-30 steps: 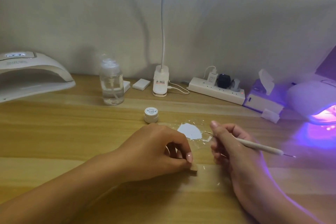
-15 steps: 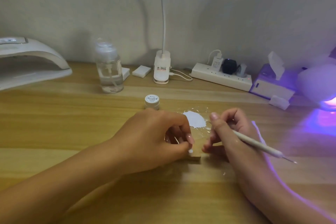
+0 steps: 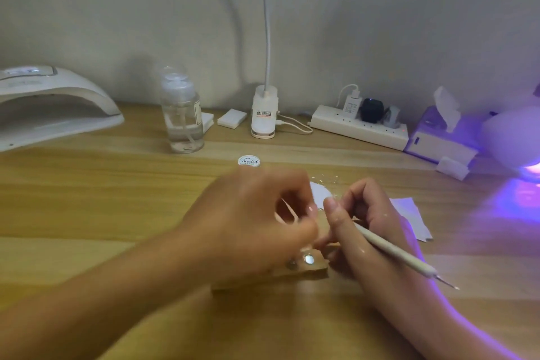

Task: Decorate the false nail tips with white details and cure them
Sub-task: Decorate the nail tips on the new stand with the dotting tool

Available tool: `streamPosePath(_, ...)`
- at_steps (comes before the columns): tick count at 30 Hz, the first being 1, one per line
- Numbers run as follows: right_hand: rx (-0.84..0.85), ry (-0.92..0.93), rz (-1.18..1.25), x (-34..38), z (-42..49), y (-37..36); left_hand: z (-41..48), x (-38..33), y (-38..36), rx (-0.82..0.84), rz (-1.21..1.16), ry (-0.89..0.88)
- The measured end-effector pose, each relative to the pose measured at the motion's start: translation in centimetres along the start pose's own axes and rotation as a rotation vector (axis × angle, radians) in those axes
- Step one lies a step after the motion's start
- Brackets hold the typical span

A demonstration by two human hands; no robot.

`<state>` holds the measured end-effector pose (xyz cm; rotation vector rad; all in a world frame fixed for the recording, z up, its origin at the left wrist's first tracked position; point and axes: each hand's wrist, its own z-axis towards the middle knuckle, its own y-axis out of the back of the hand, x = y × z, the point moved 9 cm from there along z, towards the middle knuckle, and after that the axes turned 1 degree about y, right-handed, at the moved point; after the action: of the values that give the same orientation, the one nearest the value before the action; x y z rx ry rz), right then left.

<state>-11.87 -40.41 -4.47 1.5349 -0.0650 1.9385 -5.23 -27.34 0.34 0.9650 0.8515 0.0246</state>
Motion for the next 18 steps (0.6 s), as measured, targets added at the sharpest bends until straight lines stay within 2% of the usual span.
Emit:
streamPosePath(2, 0.012, -0.058, 0.056, -0.4, 0.1, -0.1, 1.5, 3.0, 1.0, 0.029, -0.243, 0.118)
streamPosePath(4, 0.007, -0.077, 0.093, -0.4, 0.4, -0.1, 2.2, 5.1, 1.4, 0.026, -0.321, 0.152)
streamPosePath(9, -0.122, -0.024, 0.115, -0.2, 2.4, 2.0, 2.2, 6.3, -1.0, 0.042, -0.184, 0.026)
streamPosePath(13, -0.121, -0.161, 0.074, -2.3, 3.4, 2.5, 2.0, 5.6, -2.0, 0.0, -0.086, -0.071)
streamPosePath(18, -0.068, -0.203, -0.094, -3.1, 3.6, 1.8, 2.4, 5.9, -2.5, 0.081, -0.197, -0.083)
